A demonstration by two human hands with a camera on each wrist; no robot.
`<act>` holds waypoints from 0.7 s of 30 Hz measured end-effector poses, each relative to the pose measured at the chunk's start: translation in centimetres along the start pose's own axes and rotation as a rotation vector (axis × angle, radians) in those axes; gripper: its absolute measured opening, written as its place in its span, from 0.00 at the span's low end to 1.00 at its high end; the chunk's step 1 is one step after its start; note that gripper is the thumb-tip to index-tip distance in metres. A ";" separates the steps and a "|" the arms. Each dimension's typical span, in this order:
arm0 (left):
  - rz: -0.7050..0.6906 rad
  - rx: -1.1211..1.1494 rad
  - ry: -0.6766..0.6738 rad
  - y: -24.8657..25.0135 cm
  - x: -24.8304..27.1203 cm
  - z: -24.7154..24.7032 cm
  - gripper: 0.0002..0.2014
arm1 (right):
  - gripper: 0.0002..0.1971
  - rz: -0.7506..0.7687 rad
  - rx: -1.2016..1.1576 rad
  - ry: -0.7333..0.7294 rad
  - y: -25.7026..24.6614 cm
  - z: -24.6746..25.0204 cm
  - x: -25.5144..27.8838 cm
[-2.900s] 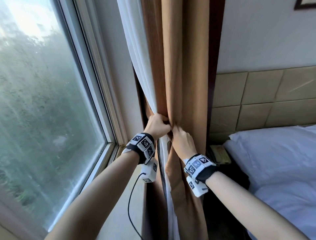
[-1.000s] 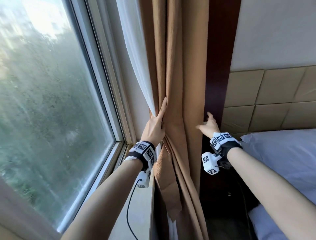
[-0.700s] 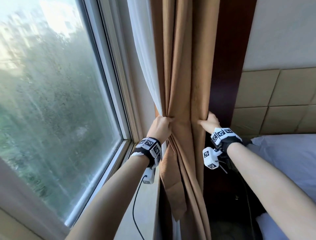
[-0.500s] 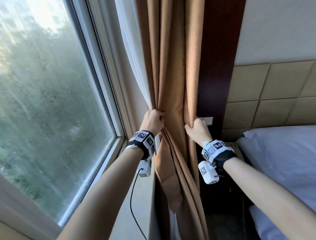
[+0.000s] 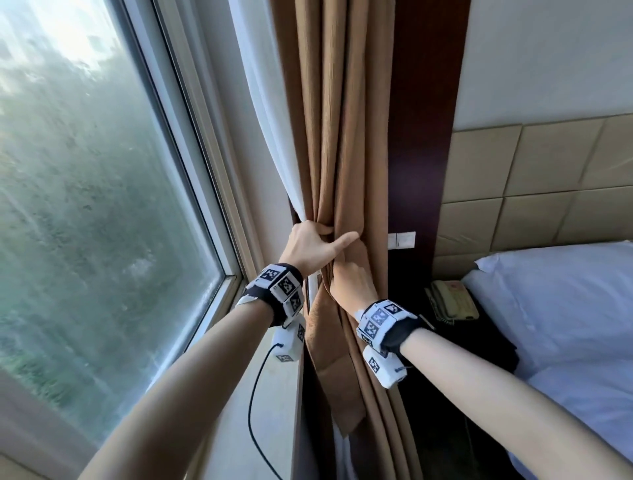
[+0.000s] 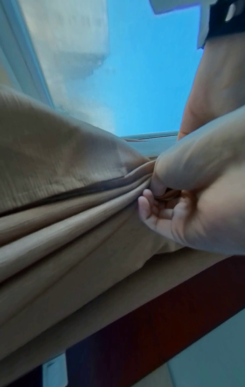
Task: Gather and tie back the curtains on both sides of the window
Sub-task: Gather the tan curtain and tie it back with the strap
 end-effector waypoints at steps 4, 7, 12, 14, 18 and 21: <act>0.077 -0.039 0.194 -2.0 -0.7 2.3 0.18 | 0.18 0.253 0.004 -0.069 -1.8 -0.4 0.4; 0.106 -0.108 0.172 -3.0 -1.5 3.2 0.11 | 0.27 0.346 -0.001 -0.173 -1.3 -0.5 -0.4; 0.001 -0.222 0.111 -3.5 -0.7 3.1 0.06 | 0.21 -0.042 -0.211 0.014 5.8 0.5 -6.8; -0.061 -0.257 0.096 -3.3 0.0 2.6 0.02 | 0.31 -0.262 -0.271 -0.010 9.0 0.0 -9.3; -0.104 -0.212 0.039 -3.3 0.1 2.0 0.38 | 0.49 -0.481 -0.554 0.022 12.3 -0.8 -11.6; -0.154 -0.187 0.053 -2.3 0.7 2.5 0.49 | 0.26 -0.482 -0.556 0.103 12.2 -0.5 -11.8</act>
Point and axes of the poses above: each hand's wrist, its own x-axis away from the middle knuckle, its own z-axis out of the back of the hand, y = z × x, the point moved 7 cm from there along -x, towards the middle knuckle, and after that the axes turned 8 degrees about x, right-handed, at the moved point
